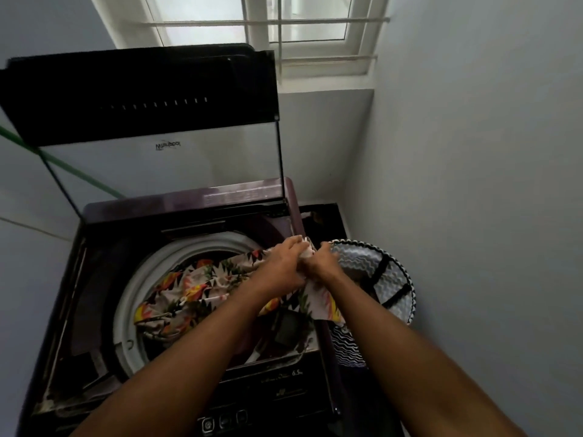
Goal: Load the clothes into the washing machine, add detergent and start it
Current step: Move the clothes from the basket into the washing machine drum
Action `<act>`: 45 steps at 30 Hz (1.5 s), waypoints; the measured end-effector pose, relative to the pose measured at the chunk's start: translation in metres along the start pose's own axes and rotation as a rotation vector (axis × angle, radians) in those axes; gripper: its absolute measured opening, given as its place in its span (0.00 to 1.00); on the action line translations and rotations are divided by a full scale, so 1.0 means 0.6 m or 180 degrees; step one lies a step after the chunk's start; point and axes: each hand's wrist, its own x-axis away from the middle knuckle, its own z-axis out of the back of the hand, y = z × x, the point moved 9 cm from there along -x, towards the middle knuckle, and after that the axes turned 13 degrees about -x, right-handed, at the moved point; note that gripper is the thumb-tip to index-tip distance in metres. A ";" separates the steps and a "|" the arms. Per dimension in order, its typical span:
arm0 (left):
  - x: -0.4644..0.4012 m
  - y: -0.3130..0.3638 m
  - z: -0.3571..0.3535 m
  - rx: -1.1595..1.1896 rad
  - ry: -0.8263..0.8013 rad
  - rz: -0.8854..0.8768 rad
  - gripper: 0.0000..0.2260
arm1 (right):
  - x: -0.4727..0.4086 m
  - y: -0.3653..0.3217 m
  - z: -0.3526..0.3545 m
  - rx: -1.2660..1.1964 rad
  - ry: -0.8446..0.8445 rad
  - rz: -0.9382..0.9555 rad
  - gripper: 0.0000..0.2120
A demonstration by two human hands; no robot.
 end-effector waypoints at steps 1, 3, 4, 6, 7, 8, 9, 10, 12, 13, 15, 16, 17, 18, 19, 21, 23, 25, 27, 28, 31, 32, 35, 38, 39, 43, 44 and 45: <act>-0.005 0.003 -0.002 -0.0156 -0.0094 -0.0014 0.38 | -0.009 0.003 -0.006 -0.0102 -0.0066 0.0008 0.51; -0.013 0.005 -0.002 -0.0378 -0.0225 -0.0058 0.39 | -0.028 0.010 -0.016 -0.0282 -0.0183 0.0042 0.48; -0.015 0.007 -0.003 -0.0447 -0.0255 -0.0088 0.38 | -0.036 0.017 -0.021 -0.0369 -0.0216 0.0041 0.44; -0.018 0.013 0.000 -0.0541 -0.0200 -0.0147 0.35 | -0.037 0.019 -0.025 -0.0495 -0.0288 0.0043 0.31; -0.018 0.017 0.000 -0.0589 -0.0149 -0.0162 0.34 | -0.034 0.017 -0.024 -0.0526 -0.0284 0.0070 0.26; -0.018 0.022 0.001 -0.0658 -0.0078 -0.0188 0.32 | -0.032 0.016 -0.022 -0.0539 -0.0248 0.0088 0.24; -0.017 0.027 0.002 -0.0739 -0.0010 -0.0216 0.31 | -0.029 0.014 -0.021 -0.0535 -0.0222 0.0104 0.26; -0.015 0.032 0.004 -0.0803 0.0050 -0.0244 0.30 | -0.027 0.013 -0.021 -0.0492 -0.0212 0.0091 0.30; -0.013 0.039 0.008 -0.0861 0.0126 -0.0263 0.30 | -0.026 0.014 -0.023 -0.0328 -0.0215 0.0060 0.36; -0.013 0.041 0.010 -0.0877 0.0145 -0.0266 0.30 | -0.029 0.018 -0.024 -0.0208 -0.0198 0.0044 0.38; -0.012 0.041 0.013 -0.0860 0.0138 -0.0275 0.31 | -0.029 0.019 -0.022 -0.0009 -0.0175 0.0015 0.34; -0.012 0.041 0.014 -0.0814 0.0135 -0.0266 0.31 | -0.024 0.015 -0.023 0.0082 -0.0174 0.0046 0.27; -0.012 0.039 0.015 -0.0743 0.0157 -0.0242 0.30 | -0.017 0.009 -0.021 0.0180 -0.0143 0.0105 0.22; -0.011 0.038 0.017 -0.0651 0.0205 -0.0210 0.28 | -0.009 0.005 -0.018 0.0242 -0.0081 0.0146 0.19; -0.010 0.037 0.020 -0.0542 0.0278 -0.0172 0.27 | -0.001 0.001 -0.013 0.0268 -0.0004 0.0163 0.18; -0.008 0.035 0.025 -0.0360 0.0385 -0.0113 0.24 | 0.018 -0.009 0.000 0.0330 0.0227 0.0224 0.19; -0.002 0.038 0.030 -0.0270 0.0389 -0.0100 0.24 | 0.043 -0.031 0.011 0.0576 0.0411 0.0411 0.18; 0.009 0.033 0.035 -0.0074 0.0443 -0.0066 0.24 | 0.066 -0.057 0.012 0.0880 0.0482 0.0734 0.15; 0.028 0.015 0.040 0.0188 0.0571 0.0069 0.22 | 0.089 -0.080 0.009 0.1111 0.0503 0.0995 0.13; 0.041 0.004 0.043 0.0313 0.0643 0.0164 0.21 | 0.099 -0.090 0.005 0.1183 0.0507 0.1094 0.14; 0.075 -0.021 0.057 0.0638 0.0911 0.0408 0.17 | 0.125 -0.122 -0.011 0.1343 0.0483 0.1284 0.15; 0.083 -0.027 0.064 0.0710 0.0991 0.0497 0.16 | 0.133 -0.136 -0.018 0.1372 0.0477 0.1357 0.14; 0.104 -0.045 0.095 0.1126 0.1313 0.0876 0.12 | 0.161 -0.192 -0.038 0.1304 0.0486 0.1573 0.12; 0.134 -0.069 0.139 0.1603 0.1742 0.1148 0.12 | 0.190 -0.258 -0.071 0.1230 0.0345 0.1761 0.12; 0.144 -0.079 0.156 0.1663 0.1896 0.1177 0.12 | 0.199 -0.278 -0.085 0.1216 0.0278 0.1823 0.12; 0.181 -0.140 0.205 0.1519 0.2324 0.1296 0.14 | 0.228 -0.330 -0.152 0.1106 0.0011 0.2063 0.11; 0.190 -0.157 0.210 0.1480 0.2356 0.1360 0.14 | 0.233 -0.334 -0.172 0.1089 -0.0060 0.2101 0.10; 0.198 -0.171 0.209 0.1457 0.2343 0.1433 0.13 | 0.237 -0.334 -0.188 0.1063 -0.0122 0.2113 0.09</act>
